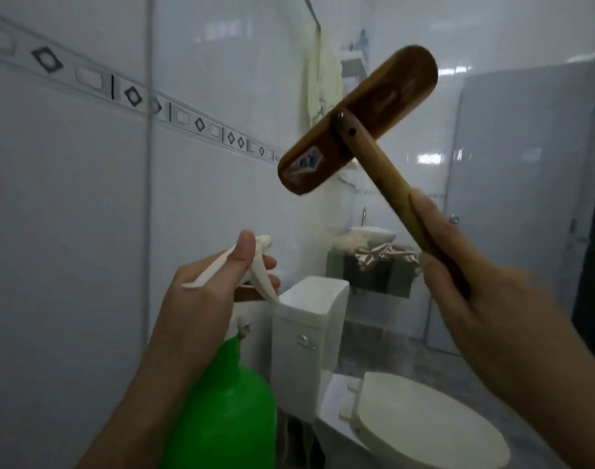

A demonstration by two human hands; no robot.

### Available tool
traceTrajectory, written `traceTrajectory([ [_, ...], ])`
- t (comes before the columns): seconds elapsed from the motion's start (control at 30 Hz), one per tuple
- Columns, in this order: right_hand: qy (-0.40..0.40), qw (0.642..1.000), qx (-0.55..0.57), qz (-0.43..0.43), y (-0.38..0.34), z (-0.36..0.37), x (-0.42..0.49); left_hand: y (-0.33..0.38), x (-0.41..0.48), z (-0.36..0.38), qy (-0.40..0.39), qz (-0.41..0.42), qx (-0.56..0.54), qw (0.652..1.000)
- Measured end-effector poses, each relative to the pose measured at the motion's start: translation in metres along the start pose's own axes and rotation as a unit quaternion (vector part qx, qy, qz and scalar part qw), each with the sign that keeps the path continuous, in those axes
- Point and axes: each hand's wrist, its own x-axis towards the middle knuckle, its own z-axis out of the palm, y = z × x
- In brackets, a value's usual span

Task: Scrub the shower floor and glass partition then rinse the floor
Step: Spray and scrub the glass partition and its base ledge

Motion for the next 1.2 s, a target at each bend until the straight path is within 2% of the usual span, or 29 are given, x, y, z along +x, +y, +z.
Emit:
traceTrajectory([
  [0.23,0.063,0.993,-0.074,-0.068,0.024,0.057,-0.039,-0.076,-0.018,0.018,0.003,0.087,-0.011,0.996],
  [0.47,0.073,0.992,-0.090,-0.056,0.038,0.092,-0.112,-0.108,-0.044,0.012,0.019,0.144,-0.003,0.989],
  [0.63,0.103,0.990,-0.099,-0.021,0.049,0.088,-0.125,-0.111,-0.053,0.004,0.036,0.144,0.006,0.989],
  [0.8,0.125,0.986,-0.109,-0.022,0.044,0.082,-0.129,-0.116,-0.068,-0.009,0.073,0.167,-0.002,0.983],
  [0.93,0.132,0.987,-0.088,0.011,0.043,0.088,-0.152,-0.126,-0.071,-0.018,0.033,0.179,-0.037,0.983],
  [1.1,0.093,0.975,-0.194,0.049,0.035,0.099,-0.185,-0.131,-0.066,-0.027,0.040,0.169,-0.064,0.983],
  [1.2,0.102,0.966,-0.235,0.026,0.003,0.103,-0.147,-0.129,-0.054,-0.038,0.031,0.173,-0.083,0.981],
])
